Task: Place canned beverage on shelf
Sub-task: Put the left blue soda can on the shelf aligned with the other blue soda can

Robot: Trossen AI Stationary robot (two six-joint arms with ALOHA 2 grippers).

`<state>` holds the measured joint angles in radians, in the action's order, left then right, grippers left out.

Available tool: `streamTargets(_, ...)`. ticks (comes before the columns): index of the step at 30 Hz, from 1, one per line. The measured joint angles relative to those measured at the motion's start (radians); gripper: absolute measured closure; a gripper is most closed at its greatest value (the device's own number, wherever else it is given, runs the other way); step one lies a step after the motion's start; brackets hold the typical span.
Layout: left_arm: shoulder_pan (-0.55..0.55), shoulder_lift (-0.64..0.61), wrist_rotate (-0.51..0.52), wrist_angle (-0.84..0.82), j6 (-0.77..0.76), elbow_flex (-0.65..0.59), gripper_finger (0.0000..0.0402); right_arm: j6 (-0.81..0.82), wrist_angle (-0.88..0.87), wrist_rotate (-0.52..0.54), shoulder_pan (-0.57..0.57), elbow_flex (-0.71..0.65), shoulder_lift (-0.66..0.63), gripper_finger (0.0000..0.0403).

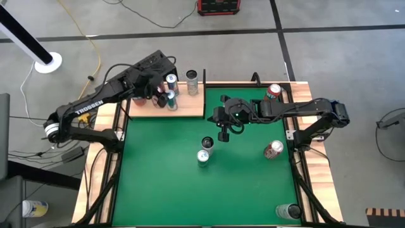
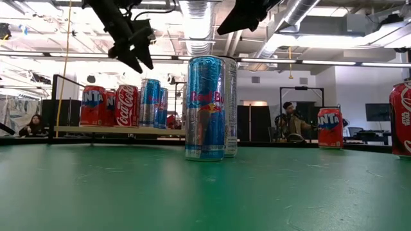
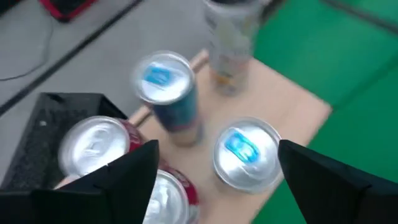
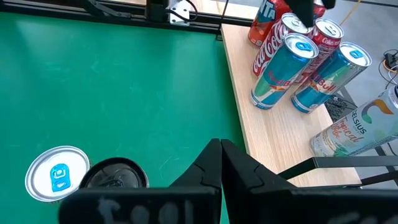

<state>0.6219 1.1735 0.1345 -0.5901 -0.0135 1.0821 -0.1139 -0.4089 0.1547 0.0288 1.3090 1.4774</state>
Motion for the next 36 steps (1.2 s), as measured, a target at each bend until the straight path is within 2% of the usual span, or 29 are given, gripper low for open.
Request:
streamTargets(3, -0.009, 0.0, -0.061, 0.019, -0.011, 0.0, 0.0084, 0.0, 0.0, 0.0, 0.0, 0.0, 0.0, 0.0378)
streamTargets(9, -0.016, 0.011, 0.004, 0.038, -0.09, 0.0, 0.0083, -0.001, 0.0, 0.0, 0.0, 0.0, 0.0, 0.0378)
streamTargets(13, -0.016, 0.067, 0.004, 0.014, -0.124, 0.0, 0.0083, -0.001, 0.0, 0.0, 0.0, 0.0, 0.0, 0.0378)
streamTargets(23, -0.017, 0.172, 0.003, 0.012, -0.123, 0.0, 0.0083, -0.001, -0.003, 0.0, 0.0, 0.0, 0.0, 0.0378)
streamTargets(30, -0.023, 0.195, -0.014, 0.014, -0.048, 0.0, 0.0084, -0.015, 0.001, 0.0, 0.018, 0.0, 0.005, 0.0378)
streamTargets(33, -0.023, 0.195, -0.015, 0.014, -0.015, 0.0, 0.0098, -0.015, 0.002, 0.0, 0.032, -0.004, 0.018, 0.0378)
streamTargets(36, -0.023, 0.195, -0.014, 0.014, 0.0, 0.0, 0.0134, -0.016, 0.009, 0.0, 0.047, -0.003, 0.033, 0.0378)
